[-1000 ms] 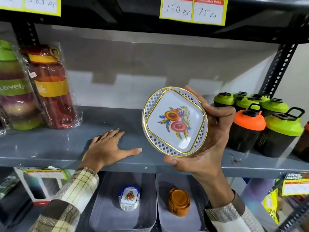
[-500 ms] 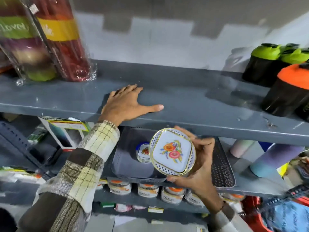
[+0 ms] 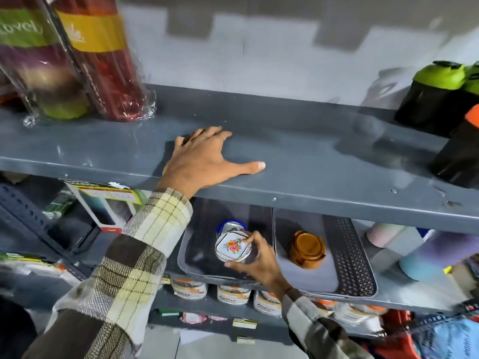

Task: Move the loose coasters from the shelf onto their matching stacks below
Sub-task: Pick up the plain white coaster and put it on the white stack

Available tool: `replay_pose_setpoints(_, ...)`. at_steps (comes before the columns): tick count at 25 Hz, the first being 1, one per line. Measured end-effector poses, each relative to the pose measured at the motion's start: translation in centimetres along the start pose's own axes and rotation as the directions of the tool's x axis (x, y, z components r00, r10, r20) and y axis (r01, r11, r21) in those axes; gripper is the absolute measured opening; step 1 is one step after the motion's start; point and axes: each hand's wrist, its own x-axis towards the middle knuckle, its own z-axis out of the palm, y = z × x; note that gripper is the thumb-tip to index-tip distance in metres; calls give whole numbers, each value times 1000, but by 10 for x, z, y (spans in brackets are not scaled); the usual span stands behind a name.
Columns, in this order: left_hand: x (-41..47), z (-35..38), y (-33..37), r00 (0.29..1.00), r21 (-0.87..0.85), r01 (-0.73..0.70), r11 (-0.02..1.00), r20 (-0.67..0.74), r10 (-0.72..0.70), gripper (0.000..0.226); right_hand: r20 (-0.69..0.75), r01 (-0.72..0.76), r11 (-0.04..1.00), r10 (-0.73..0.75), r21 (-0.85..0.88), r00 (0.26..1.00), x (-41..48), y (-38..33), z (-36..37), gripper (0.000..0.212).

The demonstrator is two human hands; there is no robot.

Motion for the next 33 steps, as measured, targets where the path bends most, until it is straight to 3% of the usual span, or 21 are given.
replay_pose_setpoints(4, 1, 1, -1, 1000, -1, -4, 1000, -2, 4, 125, 21, -46, 972, 53, -229, 998, 23, 9, 12, 69)
replay_pose_setpoints(13, 2, 4, -4, 1000, 5, -21, 1000, -18, 21, 124, -46, -62, 861, 44, -505, 998, 34, 18, 29, 89)
replay_pose_setpoints(23, 2, 3, -3, 1000, 6, -18, 1000, -15, 18, 121, 49, 4, 816, 30, -577, 998, 47, 22, 31, 78)
replay_pose_setpoints(29, 2, 3, -3, 1000, 15, -20, 1000, -3, 20, 122, 104, 56, 707, 25, -705, 994, 56, 22, 36, 97)
replay_pose_setpoints(33, 2, 3, -2, 1000, 13, -18, 1000, -4, 18, 122, 280, 175, 657, 57, -733, 958, 76, 16, 27, 125)
